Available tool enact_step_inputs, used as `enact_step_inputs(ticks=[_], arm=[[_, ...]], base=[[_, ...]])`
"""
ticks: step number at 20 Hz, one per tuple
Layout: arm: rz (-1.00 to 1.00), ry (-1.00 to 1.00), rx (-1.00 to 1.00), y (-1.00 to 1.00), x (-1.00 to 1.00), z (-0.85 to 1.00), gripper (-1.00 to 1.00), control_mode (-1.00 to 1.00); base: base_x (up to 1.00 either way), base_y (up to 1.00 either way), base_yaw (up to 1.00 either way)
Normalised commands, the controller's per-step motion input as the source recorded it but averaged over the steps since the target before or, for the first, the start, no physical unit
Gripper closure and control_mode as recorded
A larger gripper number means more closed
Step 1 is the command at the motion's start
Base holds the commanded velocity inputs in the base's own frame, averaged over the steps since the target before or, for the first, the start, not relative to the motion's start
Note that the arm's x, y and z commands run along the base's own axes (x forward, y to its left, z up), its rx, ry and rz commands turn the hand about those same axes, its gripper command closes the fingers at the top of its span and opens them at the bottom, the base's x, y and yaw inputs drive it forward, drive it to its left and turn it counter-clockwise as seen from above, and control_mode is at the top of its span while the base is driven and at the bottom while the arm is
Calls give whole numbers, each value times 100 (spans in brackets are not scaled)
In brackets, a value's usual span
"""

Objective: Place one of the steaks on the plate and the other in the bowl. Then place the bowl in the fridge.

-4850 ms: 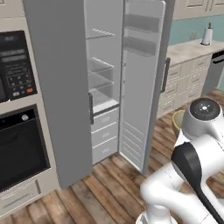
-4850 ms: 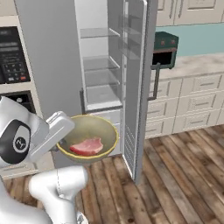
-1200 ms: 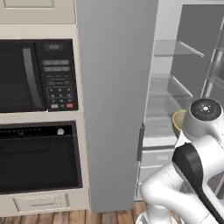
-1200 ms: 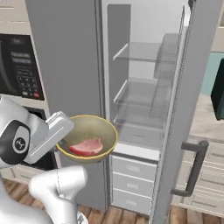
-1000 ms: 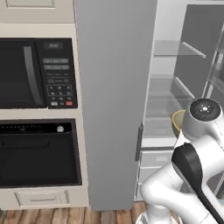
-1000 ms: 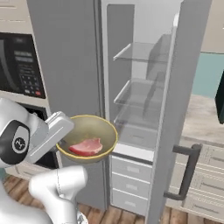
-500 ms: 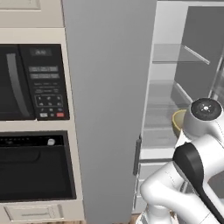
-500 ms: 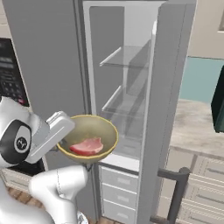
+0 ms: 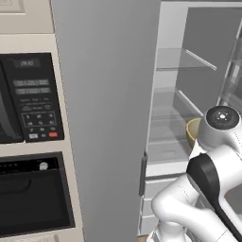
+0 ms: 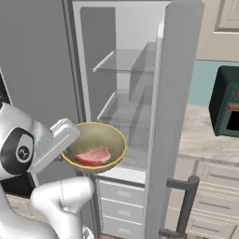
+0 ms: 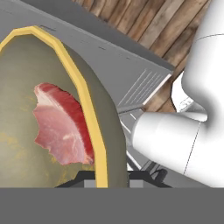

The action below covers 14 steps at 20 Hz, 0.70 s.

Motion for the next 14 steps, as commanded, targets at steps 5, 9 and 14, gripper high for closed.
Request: enact_step_inputs(ticks=[5, 9, 14], arm=[[0, 0, 0, 0, 0, 0, 100, 100], [0, 0, 0, 0, 0, 0, 100, 100], [1, 0, 0, 0, 7, 0, 100, -100]], base=[[24, 13, -8], [0, 0, 0], [0, 0, 0]])
